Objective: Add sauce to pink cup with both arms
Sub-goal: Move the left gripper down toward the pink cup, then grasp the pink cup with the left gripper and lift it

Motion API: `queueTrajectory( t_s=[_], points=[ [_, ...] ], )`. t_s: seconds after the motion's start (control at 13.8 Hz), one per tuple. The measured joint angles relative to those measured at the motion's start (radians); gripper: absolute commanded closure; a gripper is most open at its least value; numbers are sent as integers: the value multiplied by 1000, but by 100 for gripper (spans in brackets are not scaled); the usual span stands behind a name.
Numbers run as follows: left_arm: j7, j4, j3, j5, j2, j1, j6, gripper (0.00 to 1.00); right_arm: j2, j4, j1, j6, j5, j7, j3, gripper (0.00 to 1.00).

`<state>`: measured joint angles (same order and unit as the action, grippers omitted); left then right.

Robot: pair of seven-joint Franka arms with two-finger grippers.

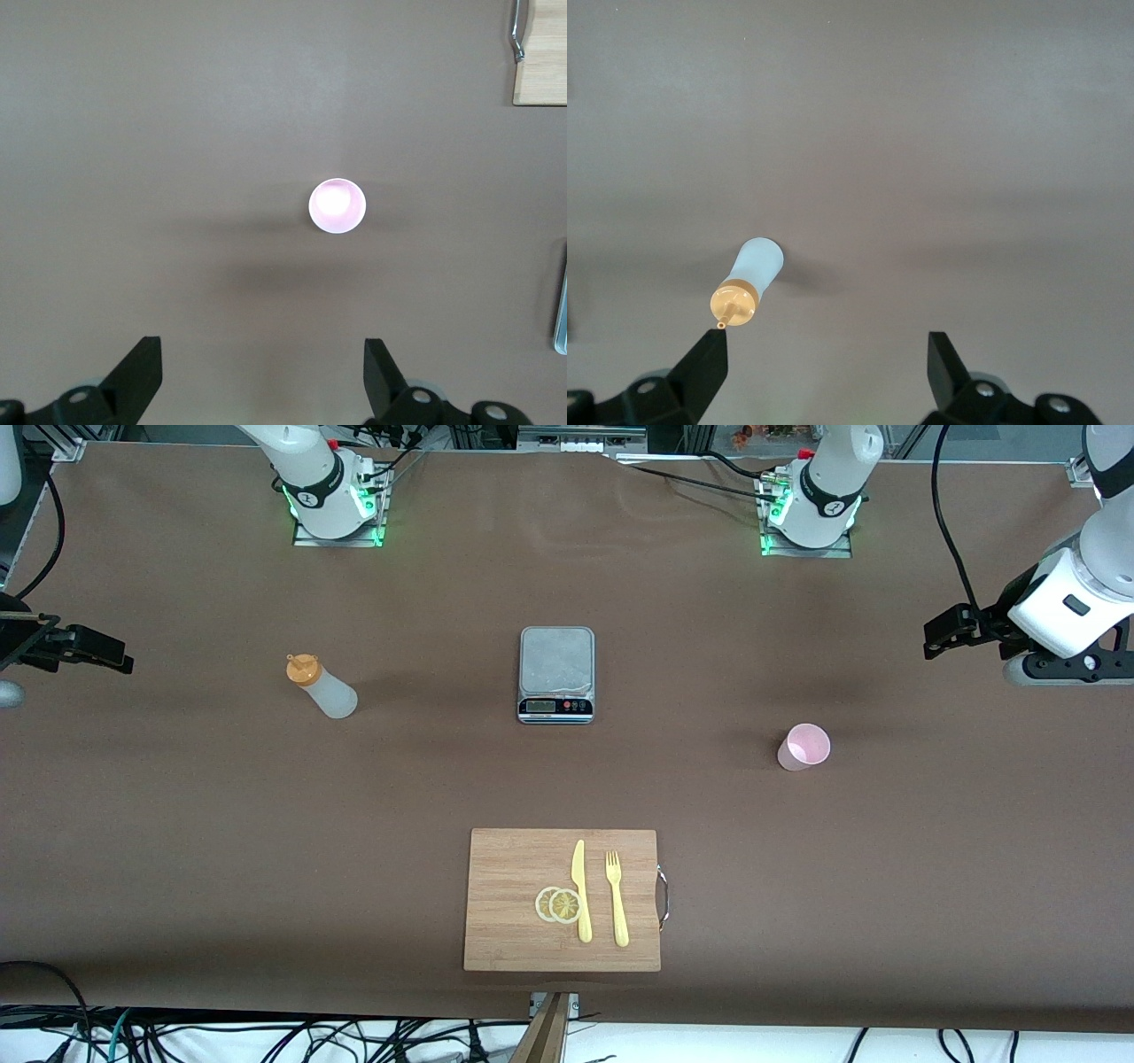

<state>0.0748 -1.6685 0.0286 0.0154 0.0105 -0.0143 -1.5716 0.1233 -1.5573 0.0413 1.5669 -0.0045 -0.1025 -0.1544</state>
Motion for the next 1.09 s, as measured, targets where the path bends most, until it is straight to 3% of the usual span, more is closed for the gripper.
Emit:
queueTrajectory(
  t_s=[0.65, 1.09],
  points=[
    [-15, 38, -1, -1, 99, 18, 2, 0, 0, 0, 0, 0, 0, 0, 0, 0],
    [-154, 39, 0, -4, 262, 28, -65, 0, 1, 1, 0, 0, 0, 0, 0, 0]
  ],
)
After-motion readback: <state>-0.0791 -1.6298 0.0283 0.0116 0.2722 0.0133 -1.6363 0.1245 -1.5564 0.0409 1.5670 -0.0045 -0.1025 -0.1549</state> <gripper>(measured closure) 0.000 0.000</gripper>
